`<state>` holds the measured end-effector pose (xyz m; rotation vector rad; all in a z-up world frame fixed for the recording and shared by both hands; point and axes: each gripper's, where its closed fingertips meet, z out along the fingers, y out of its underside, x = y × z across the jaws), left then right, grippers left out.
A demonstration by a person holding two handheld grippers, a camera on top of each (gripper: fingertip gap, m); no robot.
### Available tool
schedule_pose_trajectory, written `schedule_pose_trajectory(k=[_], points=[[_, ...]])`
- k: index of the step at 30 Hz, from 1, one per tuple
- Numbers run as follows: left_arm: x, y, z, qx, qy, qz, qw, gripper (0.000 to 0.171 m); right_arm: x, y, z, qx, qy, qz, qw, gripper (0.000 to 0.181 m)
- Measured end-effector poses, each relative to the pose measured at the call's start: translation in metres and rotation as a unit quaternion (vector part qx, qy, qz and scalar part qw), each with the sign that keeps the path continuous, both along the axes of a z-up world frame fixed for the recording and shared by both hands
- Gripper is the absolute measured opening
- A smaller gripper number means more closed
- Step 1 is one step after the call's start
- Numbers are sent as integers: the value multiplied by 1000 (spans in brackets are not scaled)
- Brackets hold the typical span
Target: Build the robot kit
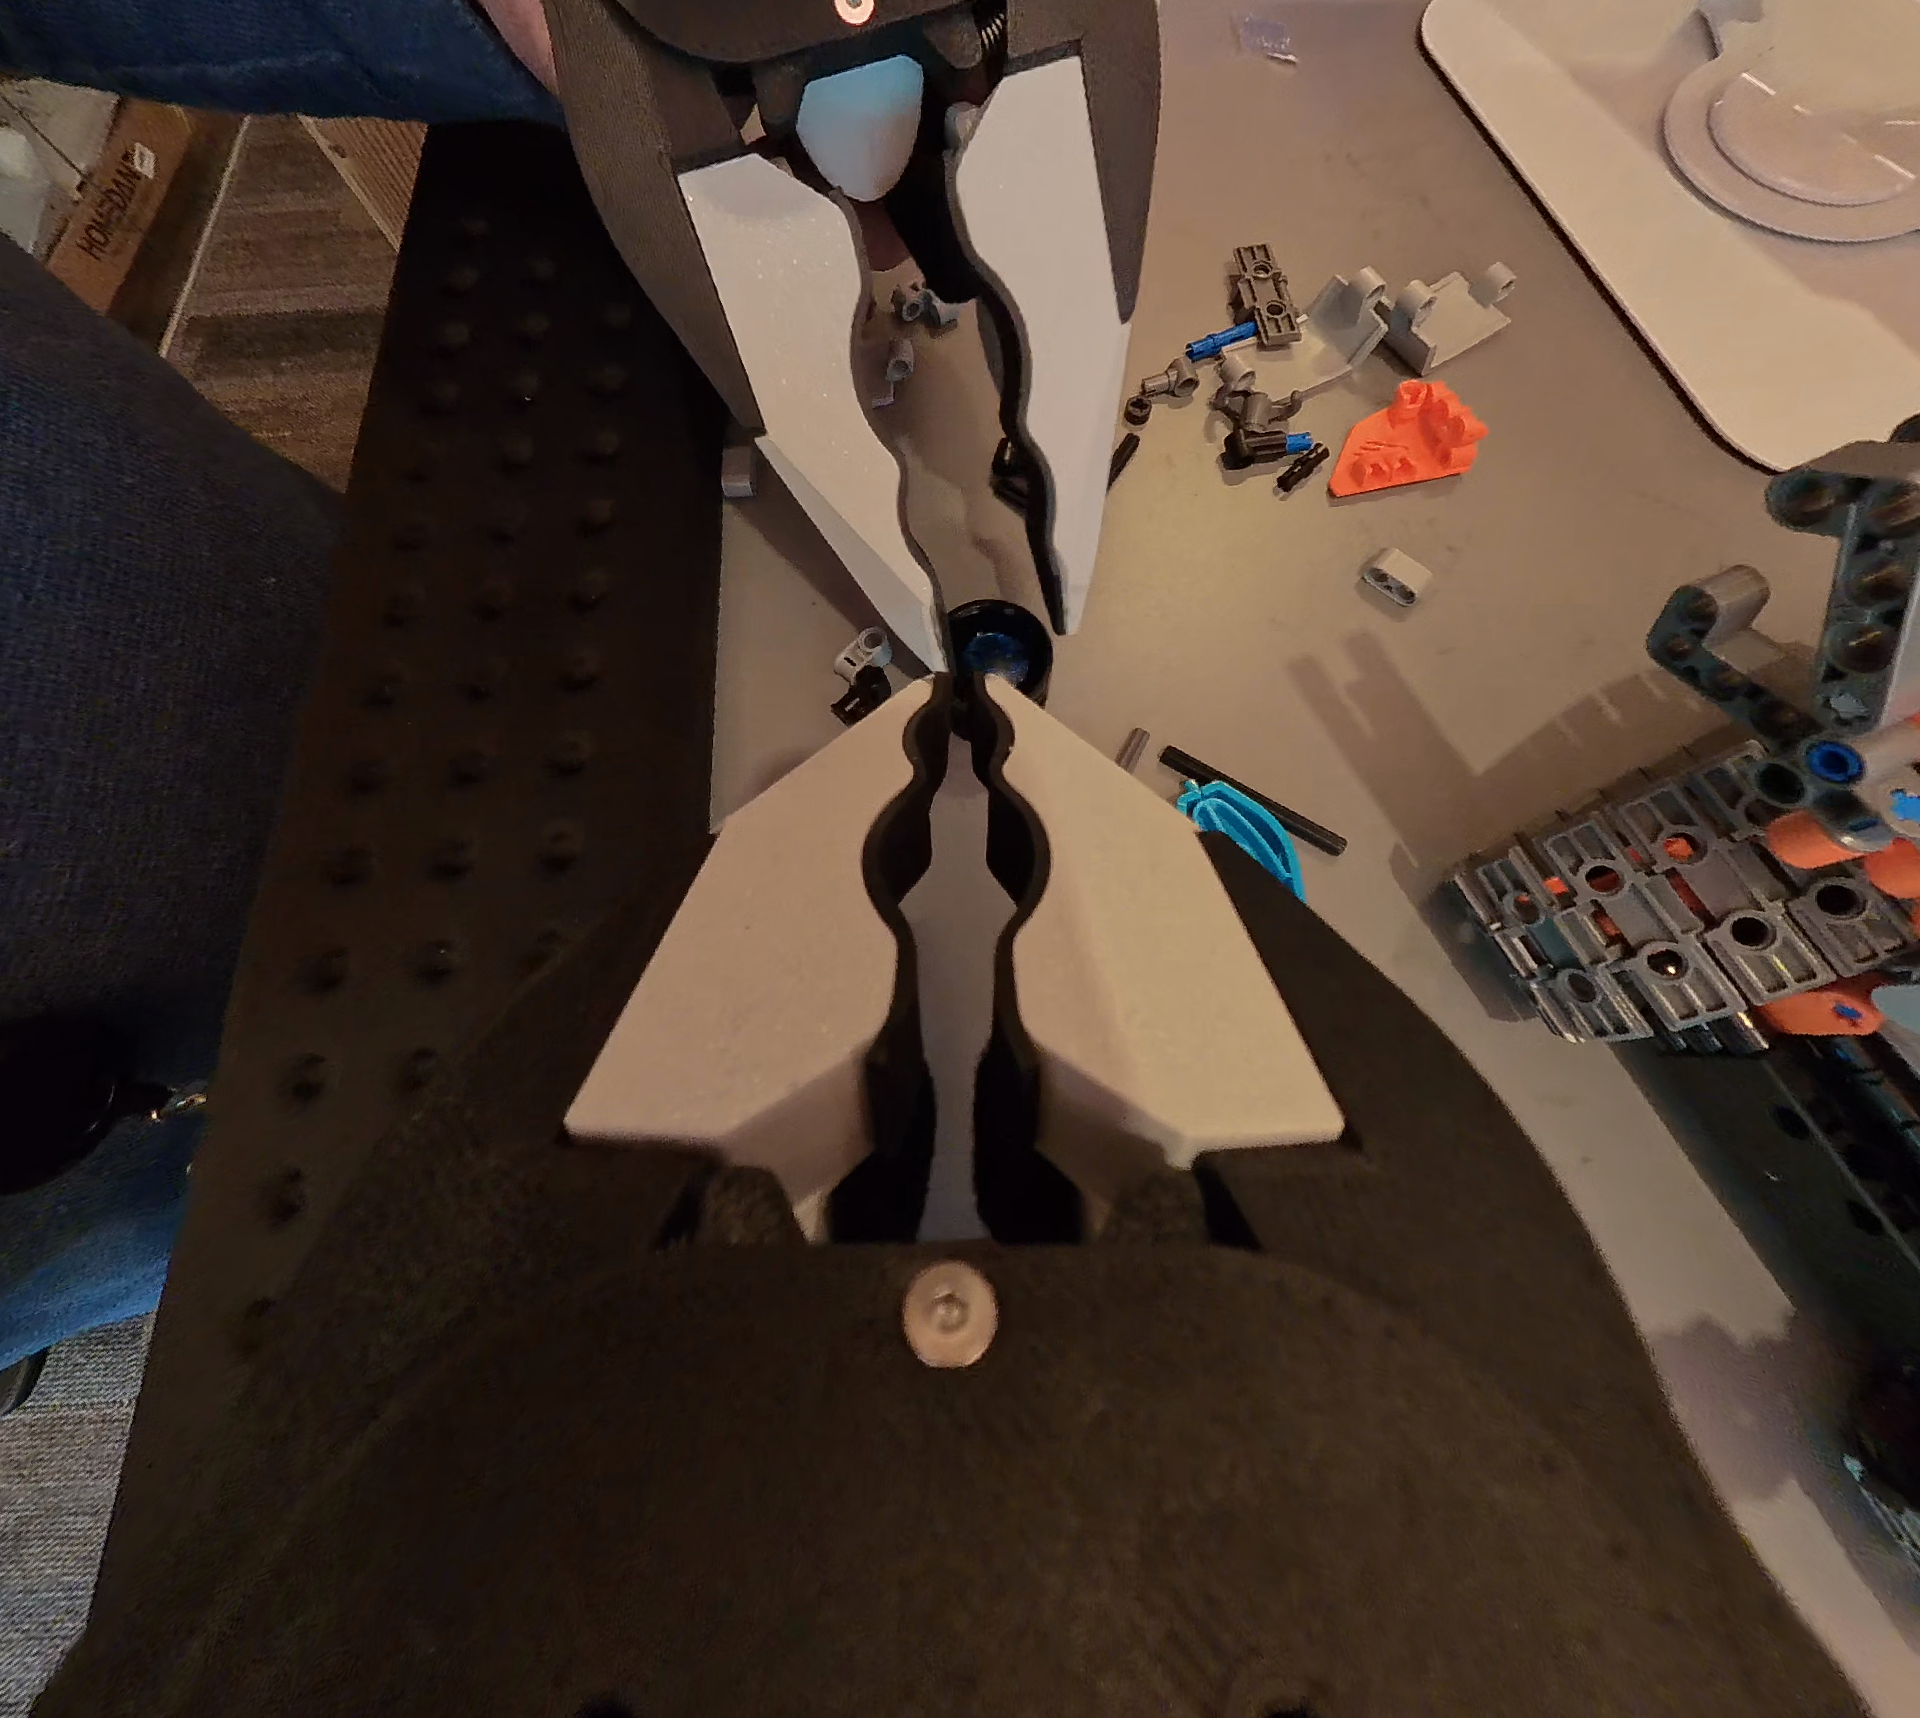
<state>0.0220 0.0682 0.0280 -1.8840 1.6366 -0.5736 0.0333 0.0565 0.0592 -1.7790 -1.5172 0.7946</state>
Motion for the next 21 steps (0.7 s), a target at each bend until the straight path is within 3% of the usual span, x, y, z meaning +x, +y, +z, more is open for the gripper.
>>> schedule_pose_trajectory(k=[12,21], points=[[-9,-5,-10,-9,5,-10,1000,41,-13,8,-18,38,-56,-15,998,2],[-5,-6,-15,-10,-8,-21,1000,27,-14,8,-29,16,-76,-15,997,3]])
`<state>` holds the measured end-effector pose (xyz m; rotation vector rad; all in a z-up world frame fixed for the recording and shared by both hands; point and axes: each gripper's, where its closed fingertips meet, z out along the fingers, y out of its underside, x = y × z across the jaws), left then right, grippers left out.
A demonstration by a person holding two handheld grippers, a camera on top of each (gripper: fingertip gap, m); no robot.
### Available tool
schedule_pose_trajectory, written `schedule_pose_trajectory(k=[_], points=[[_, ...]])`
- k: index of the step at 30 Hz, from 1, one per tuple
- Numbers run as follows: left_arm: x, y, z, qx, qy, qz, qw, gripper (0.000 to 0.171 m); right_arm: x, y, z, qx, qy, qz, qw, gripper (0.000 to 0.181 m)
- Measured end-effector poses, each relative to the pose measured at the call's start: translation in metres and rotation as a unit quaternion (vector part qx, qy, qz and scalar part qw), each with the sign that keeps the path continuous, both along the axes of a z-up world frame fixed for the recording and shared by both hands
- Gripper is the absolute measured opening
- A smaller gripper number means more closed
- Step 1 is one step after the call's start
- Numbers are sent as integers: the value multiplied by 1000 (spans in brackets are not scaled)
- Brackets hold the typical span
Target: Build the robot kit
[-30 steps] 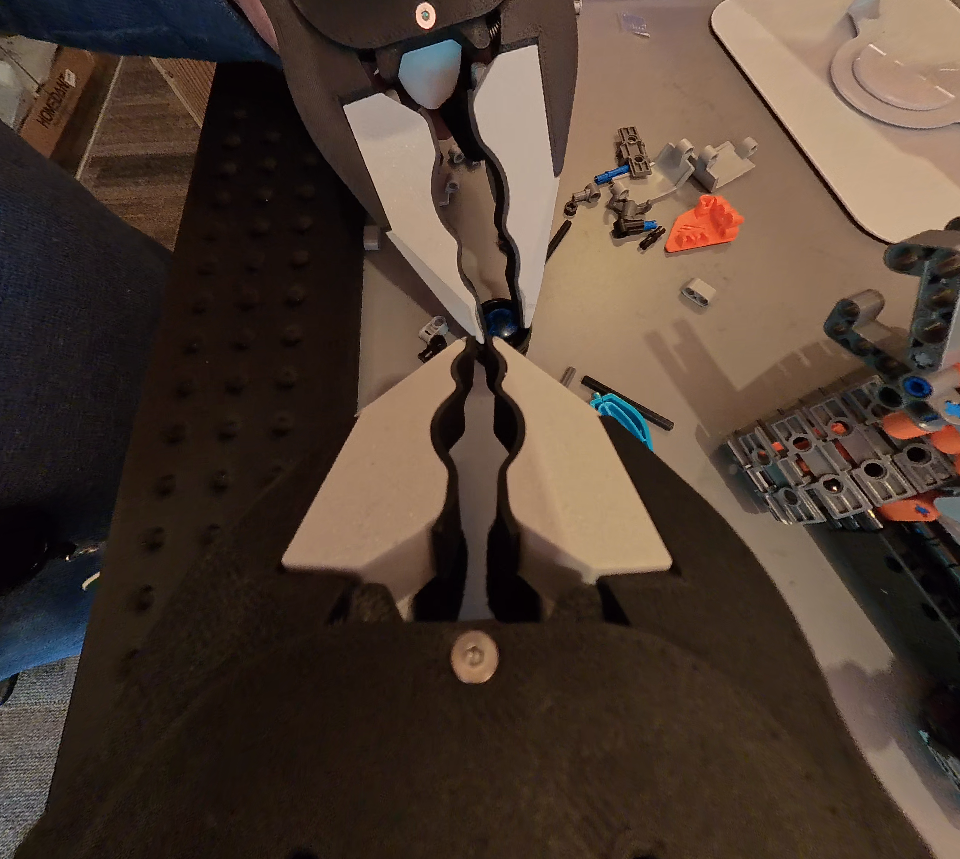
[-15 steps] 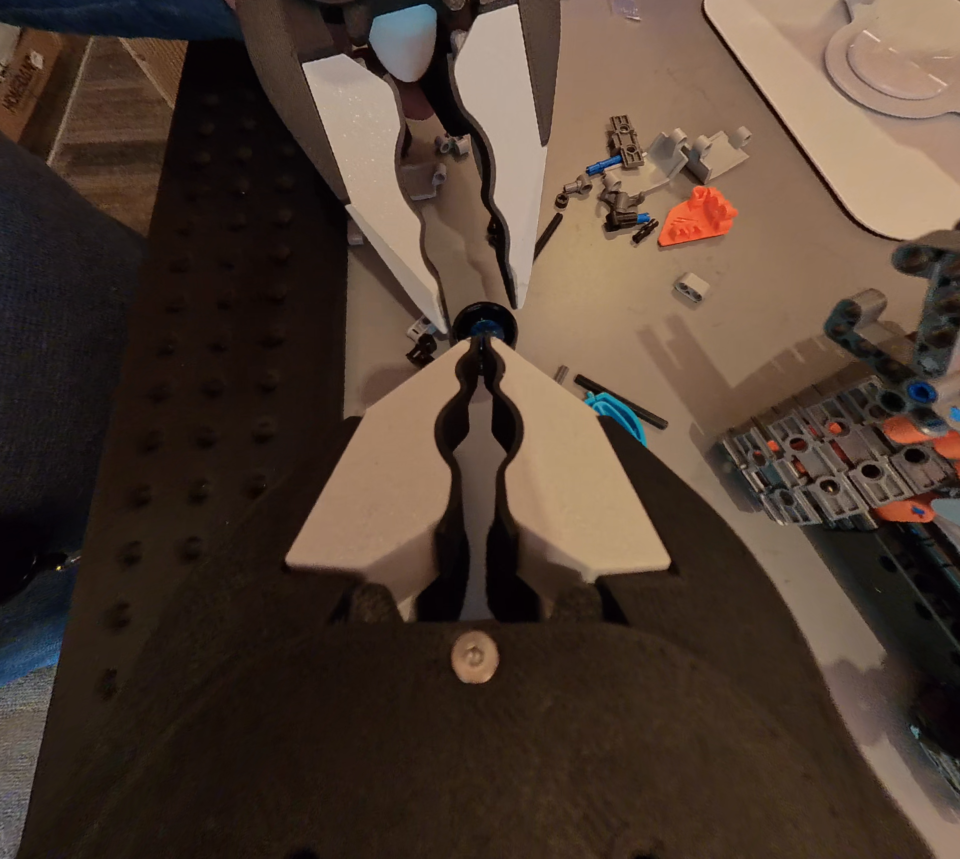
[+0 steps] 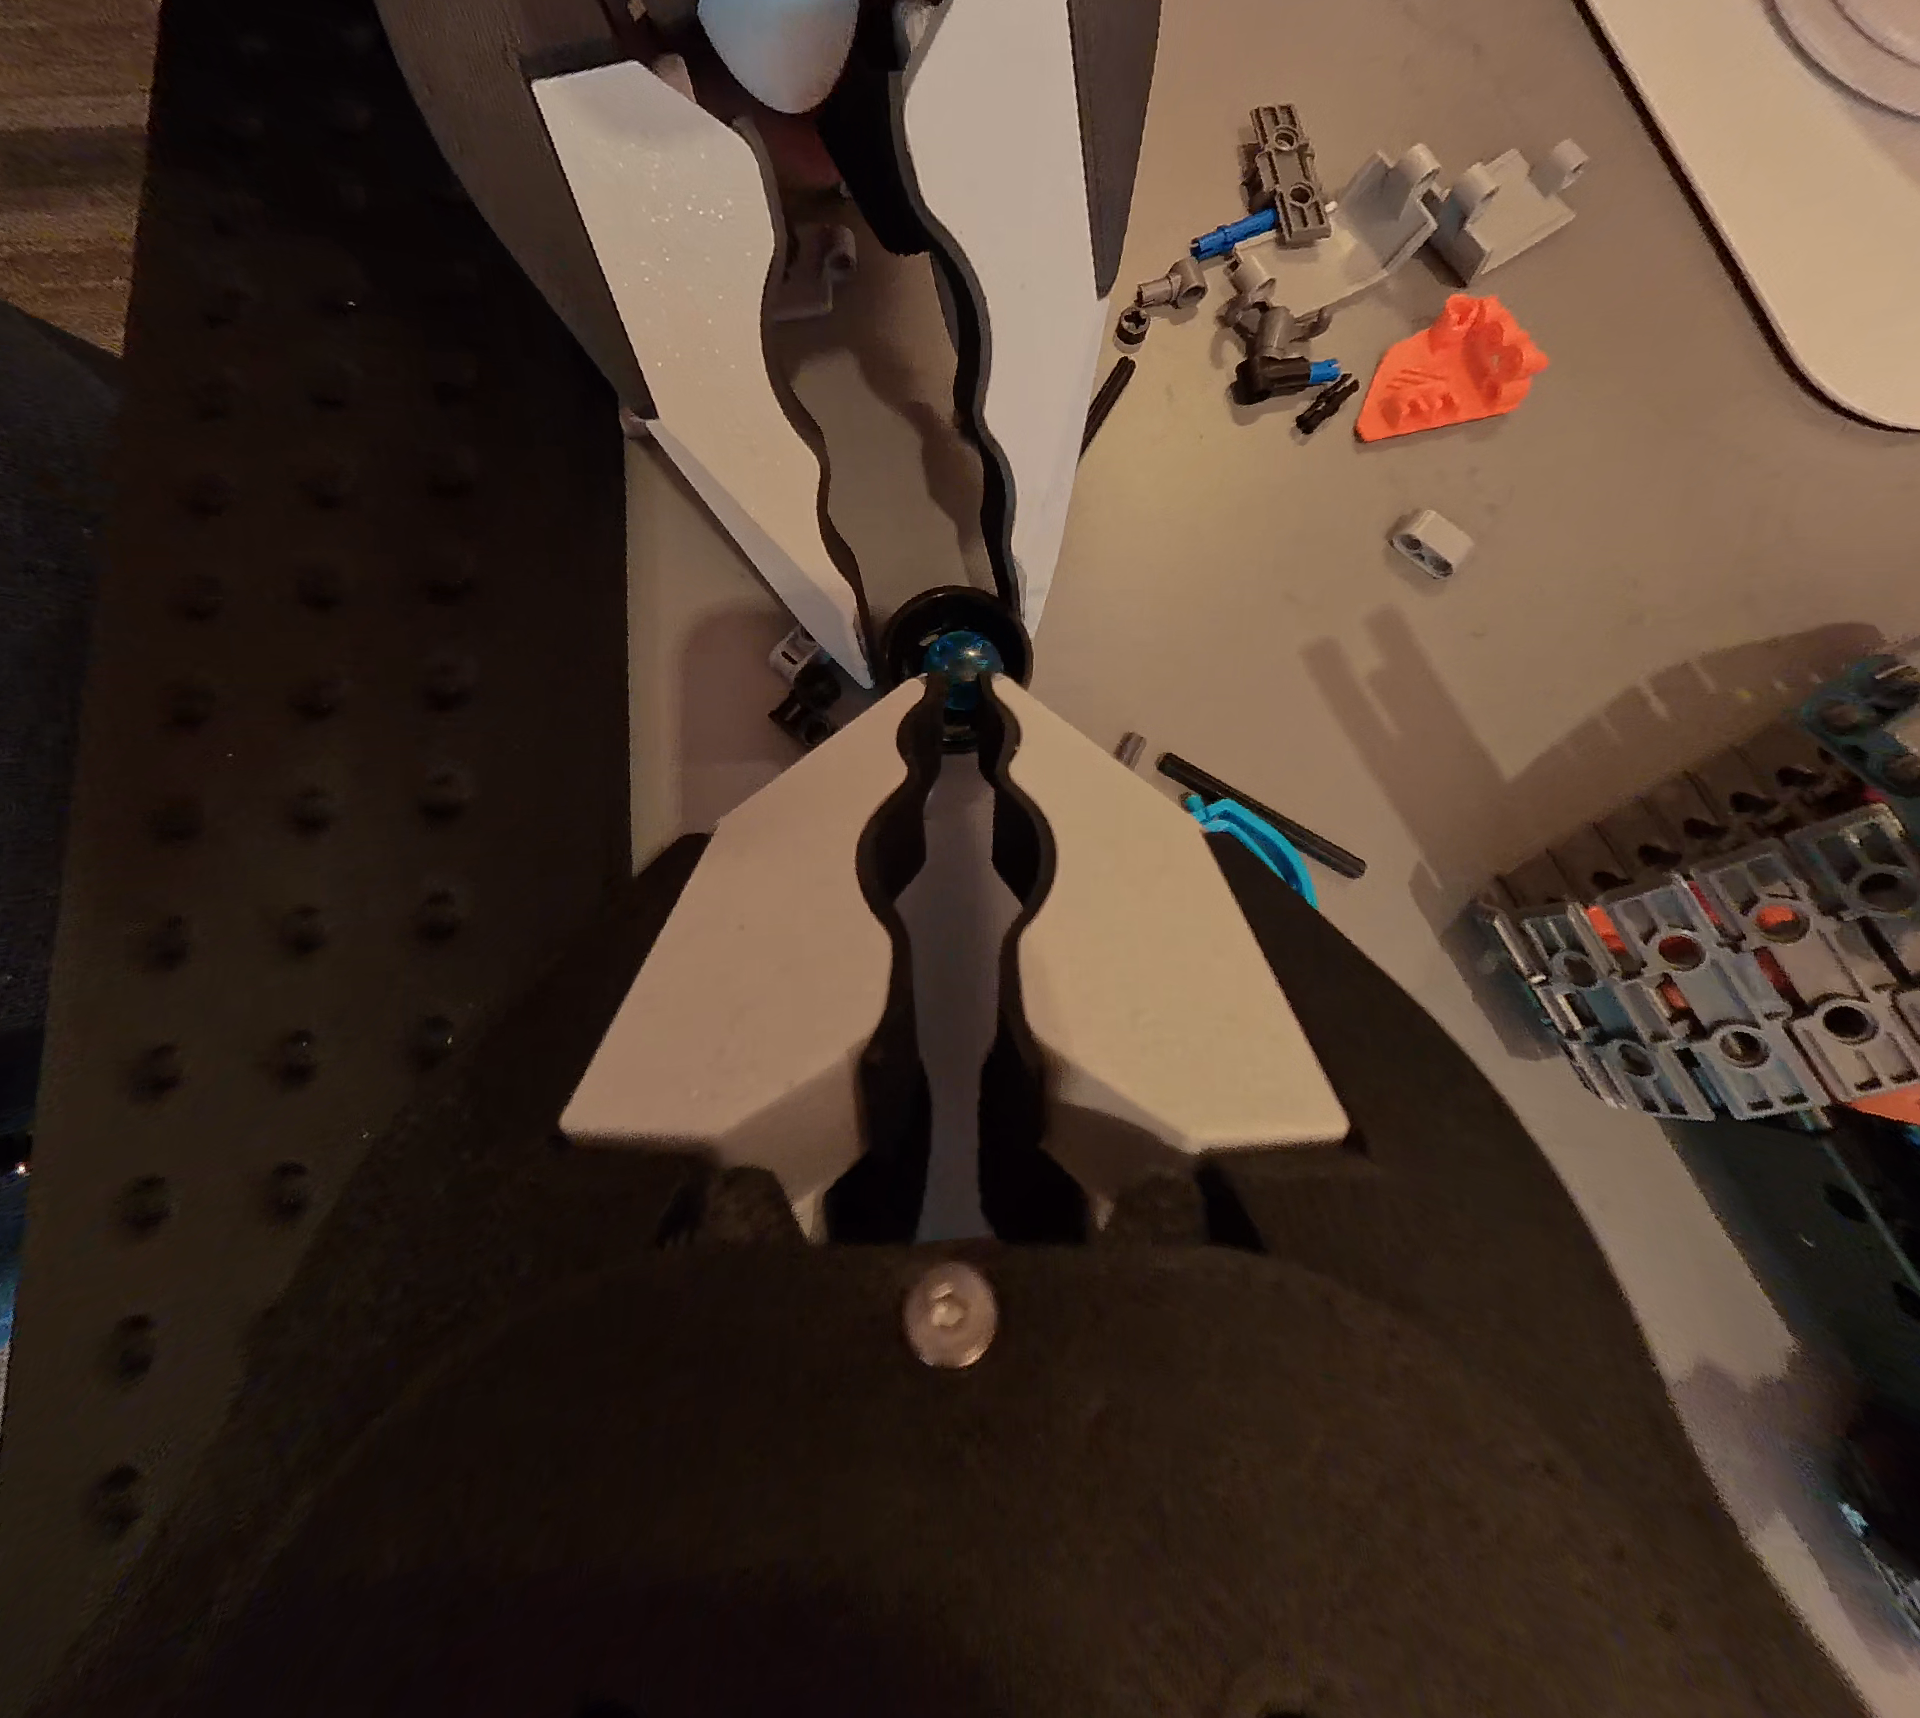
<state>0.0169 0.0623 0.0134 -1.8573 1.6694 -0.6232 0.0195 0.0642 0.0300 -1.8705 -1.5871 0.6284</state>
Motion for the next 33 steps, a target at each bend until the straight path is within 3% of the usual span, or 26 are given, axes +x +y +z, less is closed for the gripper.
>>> schedule_pose_trajectory(k=[18,23,33], points=[[2,1,-1,3,-18,-11,1000,26,2,-2,-2,-26,-22,5,999,0],[1,2,-1,5,-18,-12,1000,27,-5,-2,9,-17,-6,9,1000,6],[1,2,-1,7,-17,-16,1000,27,-6,2,0,-25,-22,3,999,5]])
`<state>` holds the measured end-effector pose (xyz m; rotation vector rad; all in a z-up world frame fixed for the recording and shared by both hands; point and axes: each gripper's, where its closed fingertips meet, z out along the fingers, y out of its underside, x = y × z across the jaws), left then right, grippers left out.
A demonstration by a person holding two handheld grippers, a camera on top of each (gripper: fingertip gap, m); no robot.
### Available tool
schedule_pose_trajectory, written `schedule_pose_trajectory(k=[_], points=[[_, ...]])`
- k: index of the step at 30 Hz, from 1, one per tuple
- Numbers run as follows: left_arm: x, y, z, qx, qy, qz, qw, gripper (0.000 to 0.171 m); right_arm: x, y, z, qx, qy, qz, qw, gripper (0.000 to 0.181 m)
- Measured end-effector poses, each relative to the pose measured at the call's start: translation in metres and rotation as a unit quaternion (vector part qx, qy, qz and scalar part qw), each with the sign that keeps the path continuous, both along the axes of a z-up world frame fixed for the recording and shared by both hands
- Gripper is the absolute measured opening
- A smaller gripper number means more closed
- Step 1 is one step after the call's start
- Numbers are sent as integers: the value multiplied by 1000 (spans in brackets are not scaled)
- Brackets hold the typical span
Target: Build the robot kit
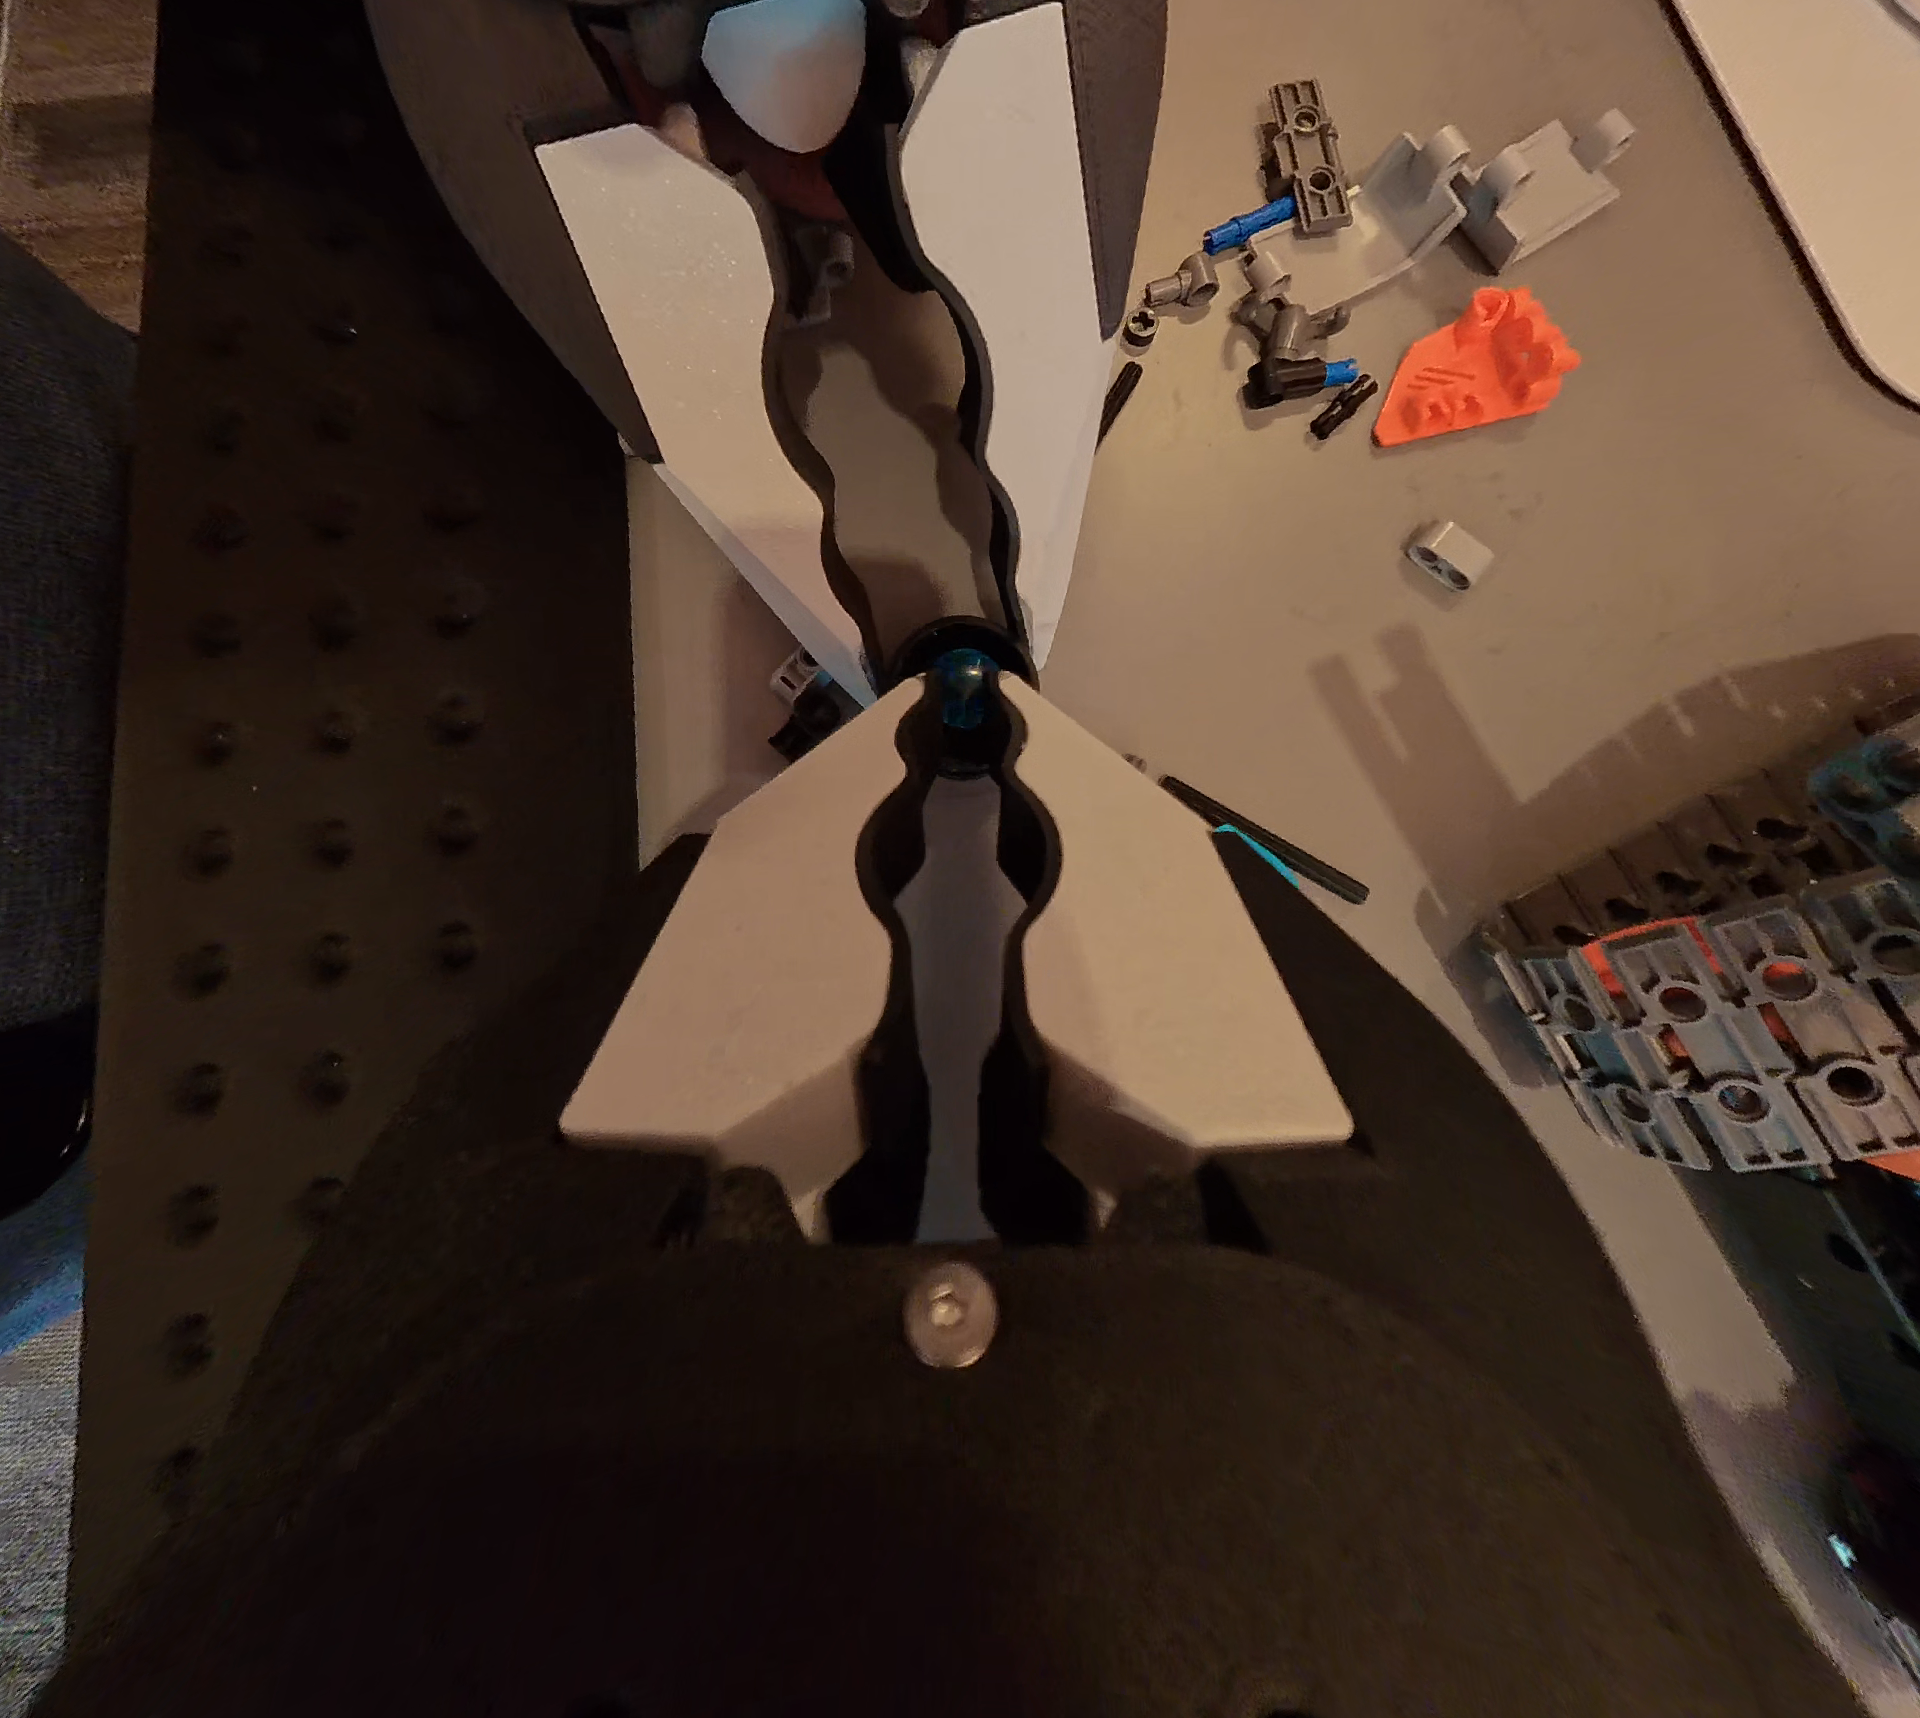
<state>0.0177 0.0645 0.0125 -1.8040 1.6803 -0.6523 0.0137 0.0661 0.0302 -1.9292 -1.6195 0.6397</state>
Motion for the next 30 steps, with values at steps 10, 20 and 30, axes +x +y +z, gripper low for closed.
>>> schedule_pose_trajectory(k=[10,20,30], points=[[-1,1,0,4,0,0,1000,27,1,-2,3,-14,-5,9,1000,0],[0,1,0,6,0,-1,1000,27,0,2,-7,-3,-28,5,1000,6],[0,2,0,9,0,-2,1000,27,0,1,-1,-3,-12,7,1000,6]])
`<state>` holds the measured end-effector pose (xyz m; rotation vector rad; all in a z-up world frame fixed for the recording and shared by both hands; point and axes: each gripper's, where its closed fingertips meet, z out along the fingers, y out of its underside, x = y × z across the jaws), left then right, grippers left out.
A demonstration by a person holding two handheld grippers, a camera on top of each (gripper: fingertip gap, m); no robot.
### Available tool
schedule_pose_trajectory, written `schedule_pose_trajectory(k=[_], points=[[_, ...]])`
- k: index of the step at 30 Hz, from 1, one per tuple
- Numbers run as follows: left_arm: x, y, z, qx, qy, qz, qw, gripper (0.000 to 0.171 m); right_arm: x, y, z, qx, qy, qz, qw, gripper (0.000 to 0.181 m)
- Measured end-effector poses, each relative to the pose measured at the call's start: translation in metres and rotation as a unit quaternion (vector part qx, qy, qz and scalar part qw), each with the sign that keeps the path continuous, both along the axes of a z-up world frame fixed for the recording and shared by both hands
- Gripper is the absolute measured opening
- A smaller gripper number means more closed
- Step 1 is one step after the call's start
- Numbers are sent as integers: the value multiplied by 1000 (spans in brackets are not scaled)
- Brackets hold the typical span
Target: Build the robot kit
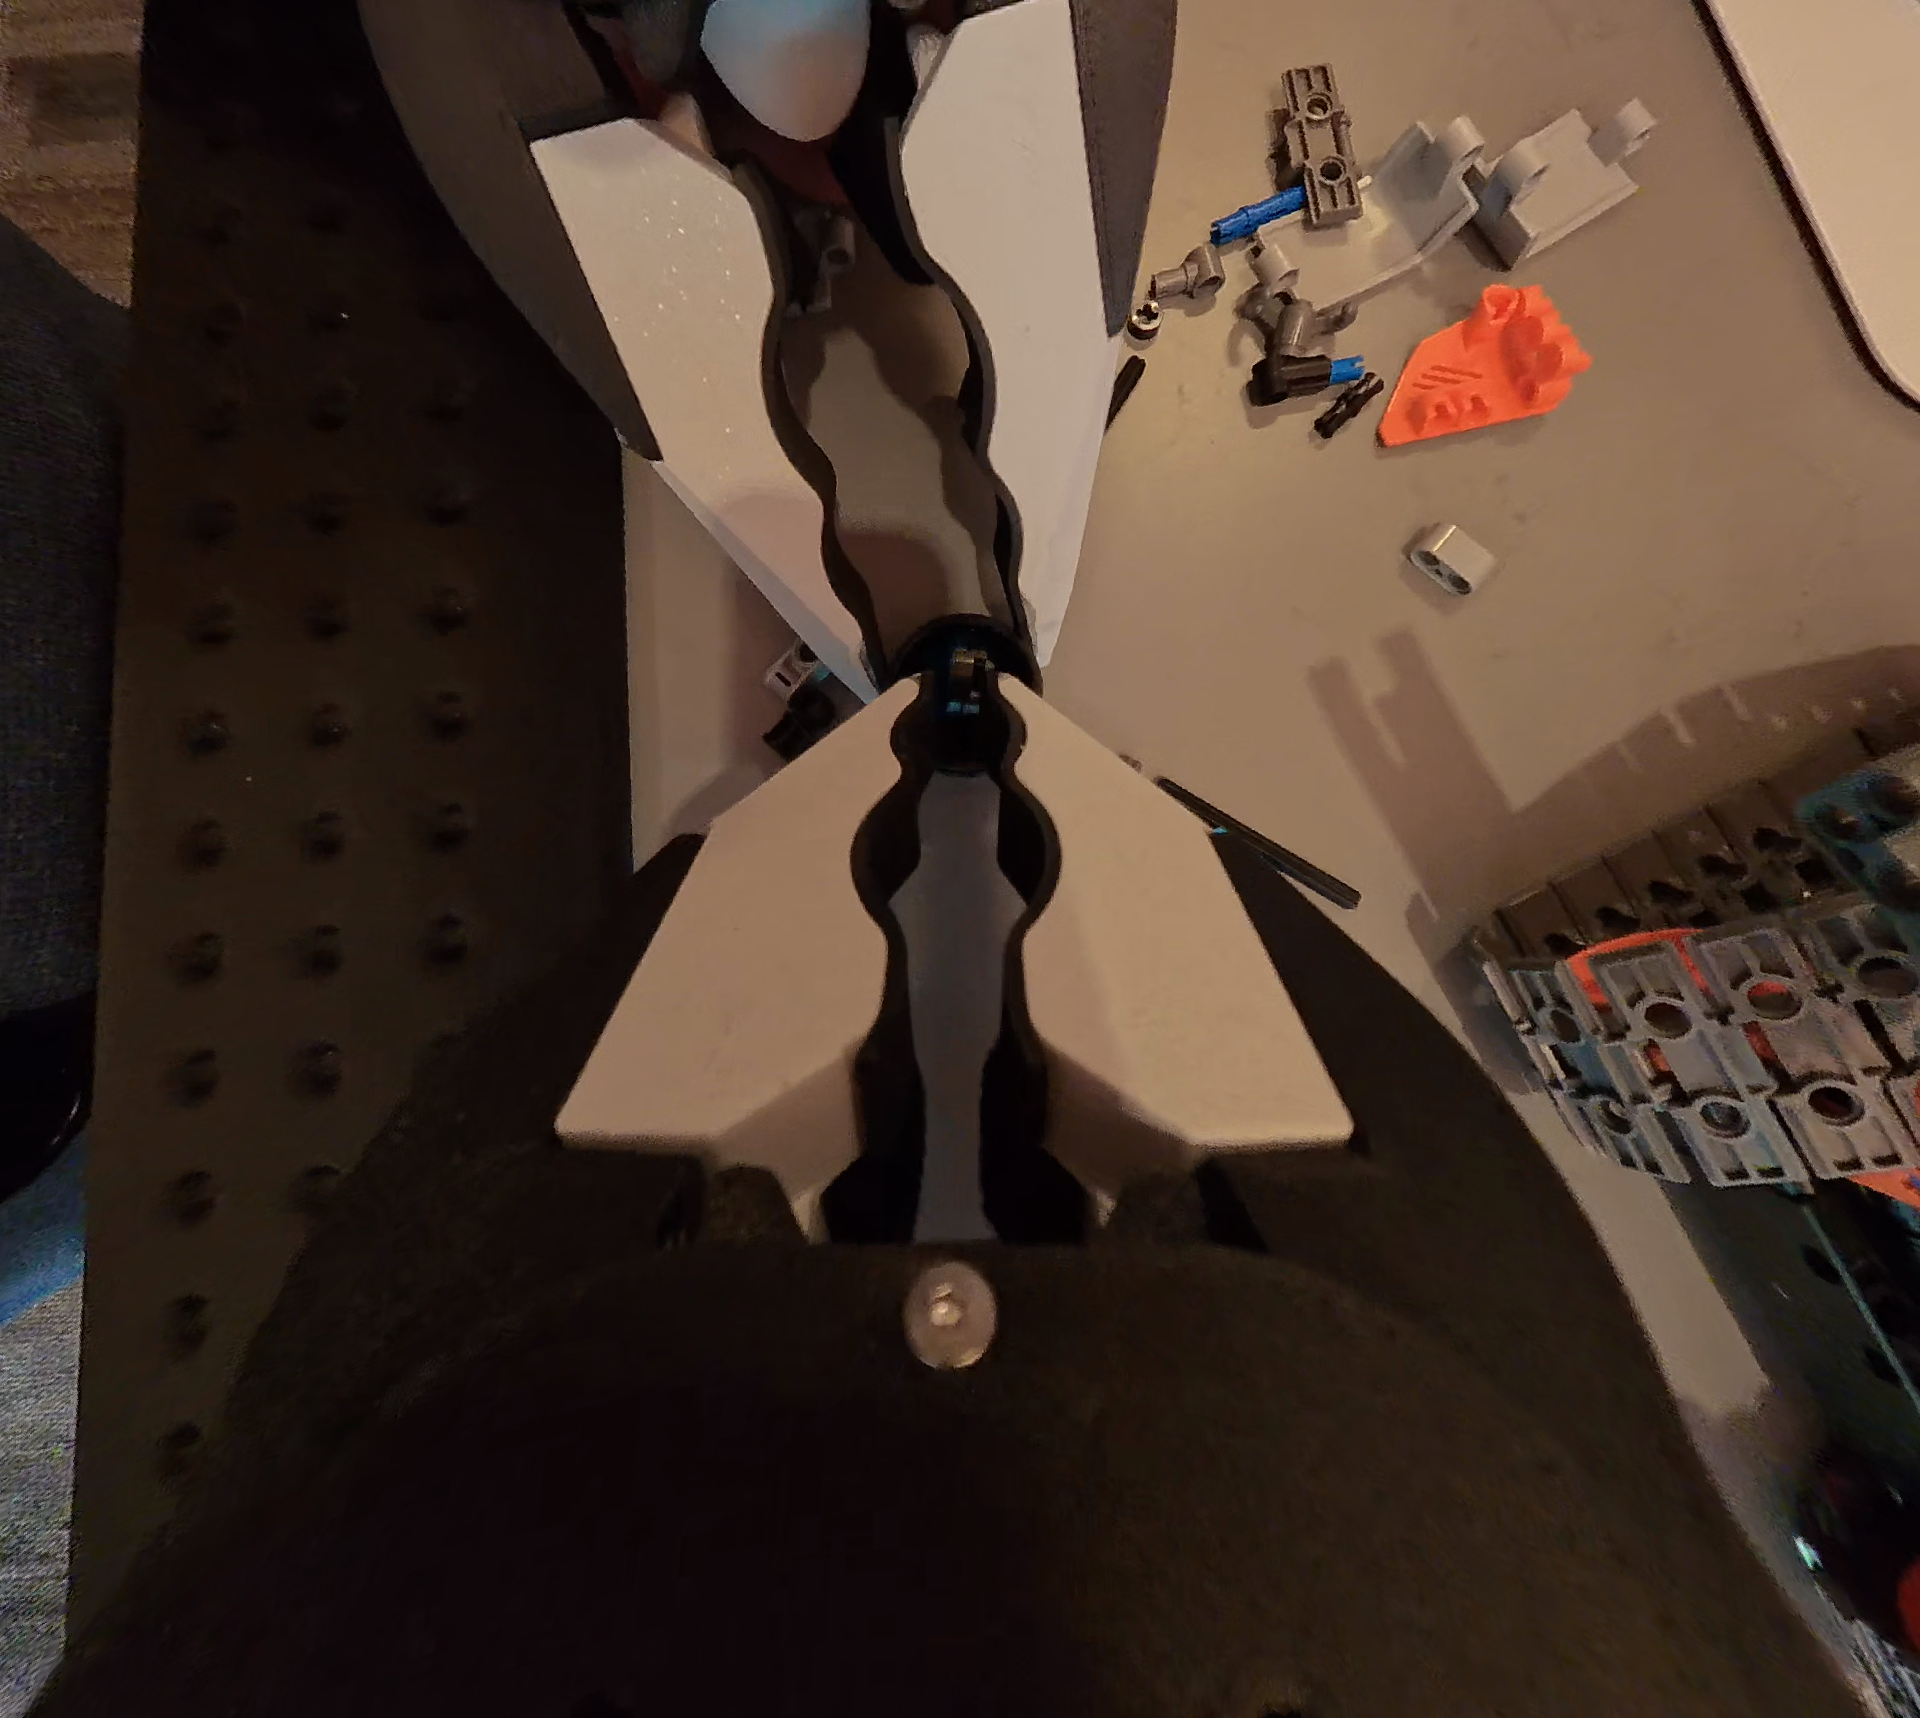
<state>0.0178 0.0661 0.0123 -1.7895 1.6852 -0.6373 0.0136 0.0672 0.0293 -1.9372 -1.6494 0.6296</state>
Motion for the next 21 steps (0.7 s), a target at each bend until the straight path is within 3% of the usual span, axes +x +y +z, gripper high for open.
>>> schedule_pose_trajectory(k=[10,15,21], points=[[-5,2,7,9,-13,5,1000,43,-3,1,19,3,71,-4,997,5],[-2,12,30,97,-46,19,994,44,-4,12,40,-18,145,-42,988,5],[5,25,55,238,-49,43,969,36,-8,18,58,-67,220,-76,970,5]])
